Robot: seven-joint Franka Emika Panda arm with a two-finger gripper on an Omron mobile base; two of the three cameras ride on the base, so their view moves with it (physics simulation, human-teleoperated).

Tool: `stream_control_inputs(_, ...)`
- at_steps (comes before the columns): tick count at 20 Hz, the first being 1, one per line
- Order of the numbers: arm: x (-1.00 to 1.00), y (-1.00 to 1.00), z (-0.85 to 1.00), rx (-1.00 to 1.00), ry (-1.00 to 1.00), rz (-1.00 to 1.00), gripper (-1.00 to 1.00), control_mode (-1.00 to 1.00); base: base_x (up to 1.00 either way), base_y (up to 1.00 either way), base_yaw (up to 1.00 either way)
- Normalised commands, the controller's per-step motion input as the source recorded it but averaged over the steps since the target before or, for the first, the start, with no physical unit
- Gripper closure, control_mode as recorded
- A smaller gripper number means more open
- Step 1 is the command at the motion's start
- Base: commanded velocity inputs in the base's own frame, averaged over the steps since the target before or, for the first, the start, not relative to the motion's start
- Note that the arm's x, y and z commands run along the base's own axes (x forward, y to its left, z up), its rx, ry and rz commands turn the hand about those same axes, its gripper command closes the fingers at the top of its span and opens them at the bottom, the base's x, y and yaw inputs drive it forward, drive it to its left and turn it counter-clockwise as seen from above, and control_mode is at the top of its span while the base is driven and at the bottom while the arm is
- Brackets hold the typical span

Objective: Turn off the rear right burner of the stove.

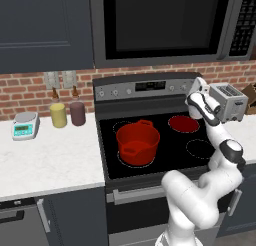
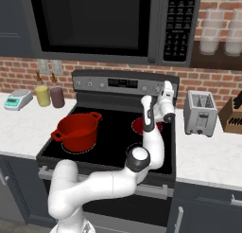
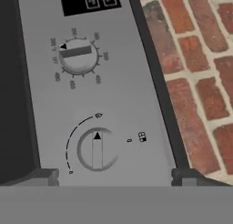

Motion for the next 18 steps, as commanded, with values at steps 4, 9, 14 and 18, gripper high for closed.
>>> stream_control_inputs(4, 0.0, 0.0, -0.11, -0.03, 0.0, 0.0, -1.0, -1.0, 0.0, 0.0, 0.0)
stream_control_inputs(9, 0.0, 0.32, -0.11, -0.1, 0.0, 0.0, -1.0, -1.0, 0.0, 0.0, 0.0)
stream_control_inputs(14, 0.0, 0.12, -0.06, -0.06, 0.0, 0.0, -1.0, -1.0, 0.0, 0.0, 0.0)
stream_control_inputs(18, 0.01, 0.0, 0.0, 0.0, 0.0, 0.0, -1.0, -1.0, 0.0, 0.0, 0.0)
